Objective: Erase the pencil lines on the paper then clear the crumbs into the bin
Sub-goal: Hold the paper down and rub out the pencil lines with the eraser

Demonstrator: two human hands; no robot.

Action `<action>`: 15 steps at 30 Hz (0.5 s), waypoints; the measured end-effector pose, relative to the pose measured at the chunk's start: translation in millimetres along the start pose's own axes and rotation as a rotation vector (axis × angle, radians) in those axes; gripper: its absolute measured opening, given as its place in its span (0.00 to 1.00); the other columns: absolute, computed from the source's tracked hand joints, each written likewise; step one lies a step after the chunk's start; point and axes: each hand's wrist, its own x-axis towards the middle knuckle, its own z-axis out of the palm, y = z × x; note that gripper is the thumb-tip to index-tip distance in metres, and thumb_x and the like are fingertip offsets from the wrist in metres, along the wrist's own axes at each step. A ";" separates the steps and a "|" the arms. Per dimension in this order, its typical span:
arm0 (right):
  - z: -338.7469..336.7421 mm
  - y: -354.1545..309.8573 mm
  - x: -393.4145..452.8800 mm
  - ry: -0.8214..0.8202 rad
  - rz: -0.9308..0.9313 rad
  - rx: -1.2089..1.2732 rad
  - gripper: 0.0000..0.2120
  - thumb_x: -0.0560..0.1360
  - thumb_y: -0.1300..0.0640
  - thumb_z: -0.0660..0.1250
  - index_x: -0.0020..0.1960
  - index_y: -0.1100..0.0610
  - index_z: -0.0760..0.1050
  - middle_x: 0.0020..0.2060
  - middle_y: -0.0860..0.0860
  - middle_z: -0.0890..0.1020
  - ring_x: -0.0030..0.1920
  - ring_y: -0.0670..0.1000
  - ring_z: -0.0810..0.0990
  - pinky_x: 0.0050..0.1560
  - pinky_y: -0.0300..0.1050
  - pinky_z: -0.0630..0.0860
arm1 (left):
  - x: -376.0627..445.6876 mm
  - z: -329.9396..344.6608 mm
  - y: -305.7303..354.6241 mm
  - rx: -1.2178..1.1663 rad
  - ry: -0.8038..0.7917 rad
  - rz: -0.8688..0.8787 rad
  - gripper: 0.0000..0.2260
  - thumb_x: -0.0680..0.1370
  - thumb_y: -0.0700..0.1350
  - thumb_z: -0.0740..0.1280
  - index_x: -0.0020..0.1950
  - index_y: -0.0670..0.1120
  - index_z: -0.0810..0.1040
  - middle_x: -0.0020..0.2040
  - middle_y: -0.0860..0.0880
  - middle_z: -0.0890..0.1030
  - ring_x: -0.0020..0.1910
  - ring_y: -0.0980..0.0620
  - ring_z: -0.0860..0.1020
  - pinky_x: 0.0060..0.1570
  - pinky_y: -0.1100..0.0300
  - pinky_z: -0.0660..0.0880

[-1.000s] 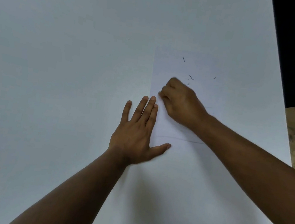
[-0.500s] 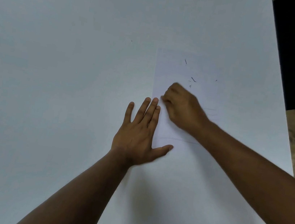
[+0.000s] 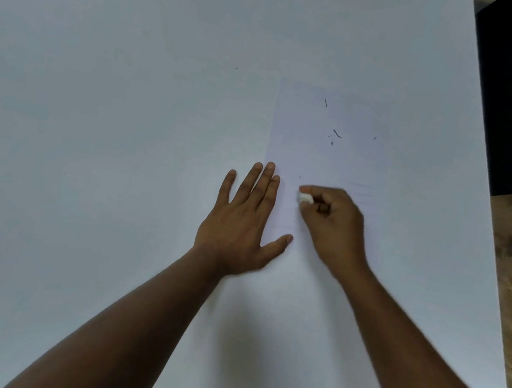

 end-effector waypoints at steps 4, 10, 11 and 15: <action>23.5 2.0 -21.2 0.179 0.210 0.196 0.09 0.77 0.58 0.70 0.56 0.49 0.83 0.49 0.45 0.82 0.45 0.41 0.80 0.52 0.38 0.78 | 0.6 4.8 -7.2 -0.071 0.047 -0.074 0.37 0.83 0.62 0.51 0.84 0.41 0.47 0.84 0.43 0.46 0.83 0.47 0.41 0.81 0.43 0.43; 31.7 -13.6 -26.9 0.213 0.398 0.546 0.08 0.78 0.57 0.69 0.57 0.54 0.82 0.45 0.47 0.86 0.43 0.46 0.83 0.42 0.36 0.79 | -23.2 5.2 8.1 -0.054 0.080 -0.381 0.35 0.84 0.62 0.47 0.84 0.41 0.46 0.84 0.43 0.47 0.83 0.45 0.42 0.80 0.40 0.45; 31.1 -14.0 -26.4 0.175 0.386 0.534 0.08 0.79 0.57 0.68 0.57 0.55 0.81 0.43 0.48 0.85 0.41 0.46 0.83 0.40 0.37 0.79 | -25.9 7.2 10.2 -0.052 0.063 -0.393 0.36 0.83 0.64 0.46 0.84 0.41 0.46 0.84 0.43 0.46 0.83 0.45 0.41 0.80 0.41 0.44; 29.1 -13.1 -21.0 0.007 0.103 0.077 0.08 0.80 0.56 0.66 0.57 0.53 0.80 0.42 0.42 0.83 0.41 0.41 0.80 0.45 0.33 0.77 | -26.5 12.2 12.9 -0.014 0.041 -0.414 0.39 0.82 0.68 0.43 0.84 0.43 0.46 0.84 0.44 0.43 0.83 0.45 0.39 0.80 0.40 0.43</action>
